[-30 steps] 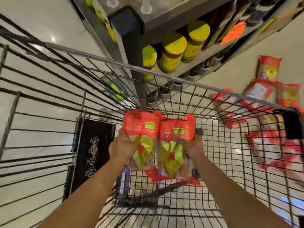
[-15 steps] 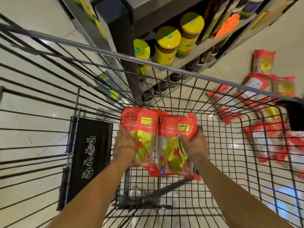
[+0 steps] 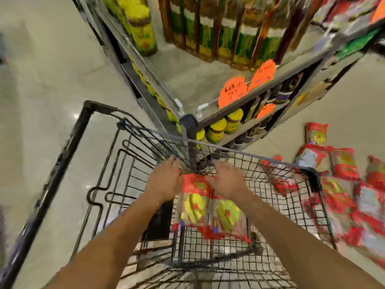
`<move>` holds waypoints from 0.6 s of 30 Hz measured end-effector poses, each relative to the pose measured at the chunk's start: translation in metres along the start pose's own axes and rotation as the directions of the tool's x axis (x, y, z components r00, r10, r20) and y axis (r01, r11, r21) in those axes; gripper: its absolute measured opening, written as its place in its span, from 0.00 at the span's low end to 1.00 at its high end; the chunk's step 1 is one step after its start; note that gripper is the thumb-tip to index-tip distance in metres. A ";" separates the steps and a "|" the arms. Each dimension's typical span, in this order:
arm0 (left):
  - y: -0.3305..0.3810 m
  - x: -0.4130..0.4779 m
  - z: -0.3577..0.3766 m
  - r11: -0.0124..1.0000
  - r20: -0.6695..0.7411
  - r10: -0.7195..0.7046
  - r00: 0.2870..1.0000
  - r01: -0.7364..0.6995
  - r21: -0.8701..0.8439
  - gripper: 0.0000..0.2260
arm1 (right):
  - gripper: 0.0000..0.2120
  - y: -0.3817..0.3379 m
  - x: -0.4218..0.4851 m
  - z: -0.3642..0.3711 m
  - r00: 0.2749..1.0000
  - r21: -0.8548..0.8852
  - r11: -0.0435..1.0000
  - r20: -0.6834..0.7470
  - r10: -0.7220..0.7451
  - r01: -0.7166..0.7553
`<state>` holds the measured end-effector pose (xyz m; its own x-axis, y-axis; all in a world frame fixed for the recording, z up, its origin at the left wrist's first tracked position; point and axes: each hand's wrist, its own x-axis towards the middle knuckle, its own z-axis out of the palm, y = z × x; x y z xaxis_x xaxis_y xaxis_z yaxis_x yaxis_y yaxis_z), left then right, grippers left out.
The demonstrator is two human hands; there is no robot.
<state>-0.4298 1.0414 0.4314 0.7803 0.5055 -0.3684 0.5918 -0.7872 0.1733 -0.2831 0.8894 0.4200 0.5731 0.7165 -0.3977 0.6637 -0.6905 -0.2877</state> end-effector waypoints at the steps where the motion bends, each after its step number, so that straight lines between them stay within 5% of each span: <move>1: 0.001 -0.007 -0.026 0.999 -0.052 0.032 0.998 -0.030 0.035 0.30 | 0.33 -0.012 -0.007 -0.022 0.999 -0.013 0.999 -0.026 -0.036 0.035; 7: 0.011 -0.052 -0.173 0.979 -0.296 0.107 0.949 -0.048 0.200 0.31 | 0.34 -0.072 -0.056 -0.147 0.951 -0.126 0.983 -0.262 -0.166 0.137; 13: 0.018 -0.118 -0.285 0.959 -0.471 0.190 0.861 -0.060 0.277 0.32 | 0.34 -0.109 -0.110 -0.255 0.914 -0.237 0.962 -0.345 -0.213 0.135; 18: 0.028 -0.163 -0.337 0.961 -0.482 0.160 0.861 -0.025 0.274 0.31 | 0.34 -0.130 -0.152 -0.307 0.893 -0.270 0.955 -0.390 -0.225 0.123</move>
<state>-0.4727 1.0563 0.8045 0.8644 0.4797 0.1508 0.4938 -0.8663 -0.0749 -0.3091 0.9010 0.7854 0.5495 0.8340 0.0497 0.8341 -0.5443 -0.0889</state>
